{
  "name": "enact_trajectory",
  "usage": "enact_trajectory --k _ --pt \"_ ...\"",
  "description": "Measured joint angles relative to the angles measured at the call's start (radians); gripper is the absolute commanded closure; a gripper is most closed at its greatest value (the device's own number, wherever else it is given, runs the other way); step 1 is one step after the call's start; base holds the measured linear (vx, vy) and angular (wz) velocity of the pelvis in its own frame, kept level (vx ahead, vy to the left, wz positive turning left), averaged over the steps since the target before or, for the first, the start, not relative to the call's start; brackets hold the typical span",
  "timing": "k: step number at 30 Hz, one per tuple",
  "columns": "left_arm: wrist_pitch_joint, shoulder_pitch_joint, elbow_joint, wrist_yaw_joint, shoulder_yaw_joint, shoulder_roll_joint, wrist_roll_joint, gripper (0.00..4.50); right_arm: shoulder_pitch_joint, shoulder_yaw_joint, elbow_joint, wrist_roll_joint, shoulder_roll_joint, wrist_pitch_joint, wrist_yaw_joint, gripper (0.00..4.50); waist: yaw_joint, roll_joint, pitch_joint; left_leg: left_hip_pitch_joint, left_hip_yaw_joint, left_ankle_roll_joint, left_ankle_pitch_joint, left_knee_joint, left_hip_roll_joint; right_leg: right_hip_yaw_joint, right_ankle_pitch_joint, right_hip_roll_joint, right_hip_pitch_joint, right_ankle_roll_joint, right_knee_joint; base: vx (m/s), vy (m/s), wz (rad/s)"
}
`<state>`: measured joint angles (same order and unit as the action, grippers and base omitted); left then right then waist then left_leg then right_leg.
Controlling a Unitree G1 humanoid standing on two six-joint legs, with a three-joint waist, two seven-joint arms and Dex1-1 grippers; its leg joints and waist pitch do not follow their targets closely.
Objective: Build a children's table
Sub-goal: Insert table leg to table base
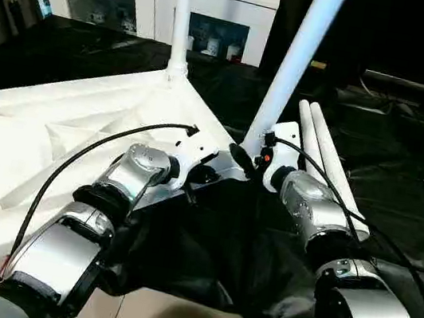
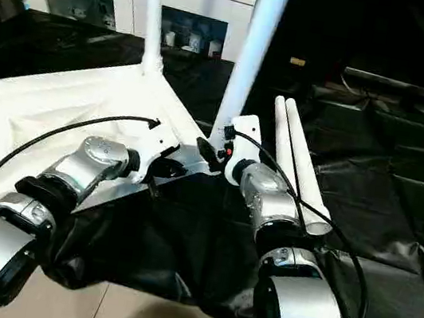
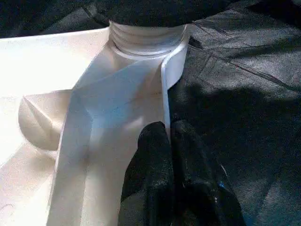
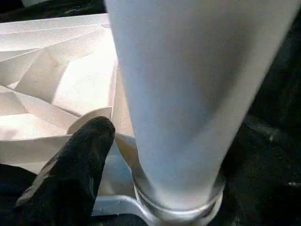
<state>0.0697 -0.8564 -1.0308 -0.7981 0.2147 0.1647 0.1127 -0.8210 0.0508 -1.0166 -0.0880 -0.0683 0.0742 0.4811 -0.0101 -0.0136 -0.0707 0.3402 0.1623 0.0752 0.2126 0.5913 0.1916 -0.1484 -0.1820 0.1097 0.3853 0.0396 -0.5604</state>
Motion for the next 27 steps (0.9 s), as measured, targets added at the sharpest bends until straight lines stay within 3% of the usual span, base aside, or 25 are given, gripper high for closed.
enact_trajectory --k 4,6,12,27 --pt "-0.005 0.015 0.041 -0.036 0.003 0.004 -0.001 4.5 0.004 0.0 0.002 0.001 -0.019 0.011 0.03 0.74 -0.011 0.0 0.0 0.0 0.009 0.0 0.0 -0.001 0.001 0.011 0.026 0.0 0.003 0.001 -0.005 0.015 -0.005 0.02" --pt "-0.01 0.017 0.06 -0.062 0.007 0.008 -0.001 4.5 0.015 -0.001 -0.006 0.004 -0.026 0.021 0.042 0.74 -0.023 0.0 0.001 0.007 0.015 0.0 0.0 0.0 0.0 0.027 0.026 -0.001 0.017 0.001 -0.021 0.056 -0.024 0.09" --pt "-0.029 0.026 0.099 -0.122 0.009 0.038 -0.002 4.5 0.05 -0.026 0.058 0.008 -0.068 0.033 0.162 0.74 -0.029 0.001 0.001 0.017 0.018 -0.009 -0.011 -0.001 0.003 0.029 0.015 -0.002 0.032 -0.003 -0.037 0.028 -0.013 0.02" --pt "-0.049 0.092 0.202 -0.291 0.027 0.101 -0.014 4.5 0.17 -0.094 0.252 -0.001 -0.171 0.078 0.415 0.74 -0.048 0.001 0.001 0.017 0.019 -0.007 -0.012 0.002 0.005 0.03 0.015 -0.003 0.033 -0.003 -0.039 0.0 0.0 0.0"
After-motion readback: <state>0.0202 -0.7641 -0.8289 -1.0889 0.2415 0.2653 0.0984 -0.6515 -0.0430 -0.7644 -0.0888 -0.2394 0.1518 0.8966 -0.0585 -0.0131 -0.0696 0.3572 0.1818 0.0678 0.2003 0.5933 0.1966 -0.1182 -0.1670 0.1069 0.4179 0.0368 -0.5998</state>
